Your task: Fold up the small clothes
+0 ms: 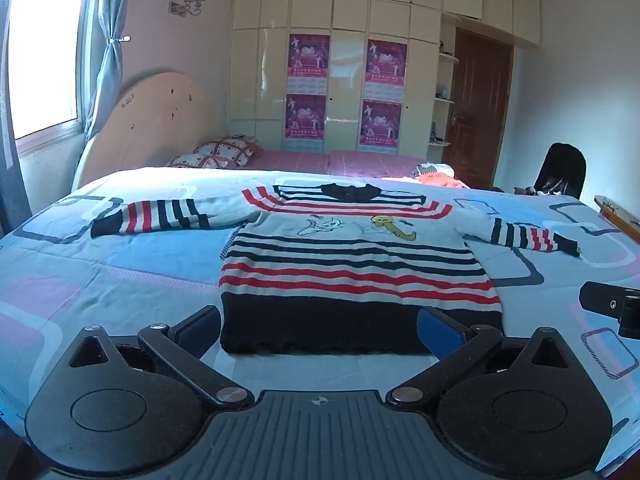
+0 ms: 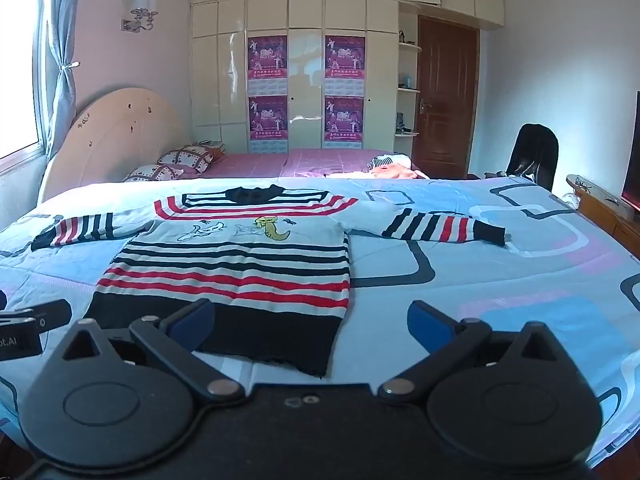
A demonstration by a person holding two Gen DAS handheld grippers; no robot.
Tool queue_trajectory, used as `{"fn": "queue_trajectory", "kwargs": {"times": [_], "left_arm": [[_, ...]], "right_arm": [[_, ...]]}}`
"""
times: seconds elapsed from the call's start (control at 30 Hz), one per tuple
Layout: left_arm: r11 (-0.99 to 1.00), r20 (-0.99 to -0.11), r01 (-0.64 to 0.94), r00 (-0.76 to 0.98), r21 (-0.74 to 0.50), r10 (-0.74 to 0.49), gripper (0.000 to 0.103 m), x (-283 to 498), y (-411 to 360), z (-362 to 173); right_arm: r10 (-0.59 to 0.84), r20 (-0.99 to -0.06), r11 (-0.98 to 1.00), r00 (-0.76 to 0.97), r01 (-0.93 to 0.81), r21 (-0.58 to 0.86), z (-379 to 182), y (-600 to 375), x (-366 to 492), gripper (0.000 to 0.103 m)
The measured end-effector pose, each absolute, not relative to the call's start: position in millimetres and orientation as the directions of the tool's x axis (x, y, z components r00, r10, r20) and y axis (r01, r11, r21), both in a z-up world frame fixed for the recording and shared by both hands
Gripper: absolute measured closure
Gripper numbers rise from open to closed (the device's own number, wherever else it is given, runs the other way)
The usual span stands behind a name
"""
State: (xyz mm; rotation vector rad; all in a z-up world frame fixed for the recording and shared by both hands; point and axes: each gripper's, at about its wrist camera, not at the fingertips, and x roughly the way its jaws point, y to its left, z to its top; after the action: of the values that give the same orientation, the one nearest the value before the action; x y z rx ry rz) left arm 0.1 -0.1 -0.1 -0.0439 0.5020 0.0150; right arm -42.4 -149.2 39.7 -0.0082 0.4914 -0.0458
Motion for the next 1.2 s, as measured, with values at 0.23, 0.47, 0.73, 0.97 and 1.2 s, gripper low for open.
{"fn": "queue_trajectory", "kwargs": {"times": [0.23,0.47,0.73,0.97,1.2], "left_arm": [[0.999,-0.488,-0.021,0.873,-0.039,-0.001,0.0,1.3,-2.1,-4.6],[0.999,-0.486,-0.018,0.874,-0.04,-0.004,0.0,0.6,-7.5,-9.8],[0.999,-0.491,-0.016,0.871,-0.04,-0.006,0.0,2.0,-12.5,-0.2],[0.999,-0.492,-0.015,0.871,-0.041,-0.007,0.0,0.5,-12.2,1.7],[0.999,-0.494,-0.018,0.869,-0.033,0.0,0.0,1.8,-11.1,-0.7]], "right_arm": [[-0.053,-0.474,0.999,0.879,0.048,-0.022,39.1,-151.7,-42.5,0.0],[-0.05,-0.472,0.999,0.88,0.049,-0.016,38.0,-154.5,-44.0,0.0],[-0.047,-0.467,0.999,0.883,0.05,-0.006,39.3,-159.0,-44.5,0.0],[-0.046,-0.467,0.999,0.883,0.049,-0.004,39.4,-159.1,-44.4,0.0],[-0.045,-0.468,0.999,0.883,0.049,-0.004,40.9,-160.4,-45.8,0.0]]}}
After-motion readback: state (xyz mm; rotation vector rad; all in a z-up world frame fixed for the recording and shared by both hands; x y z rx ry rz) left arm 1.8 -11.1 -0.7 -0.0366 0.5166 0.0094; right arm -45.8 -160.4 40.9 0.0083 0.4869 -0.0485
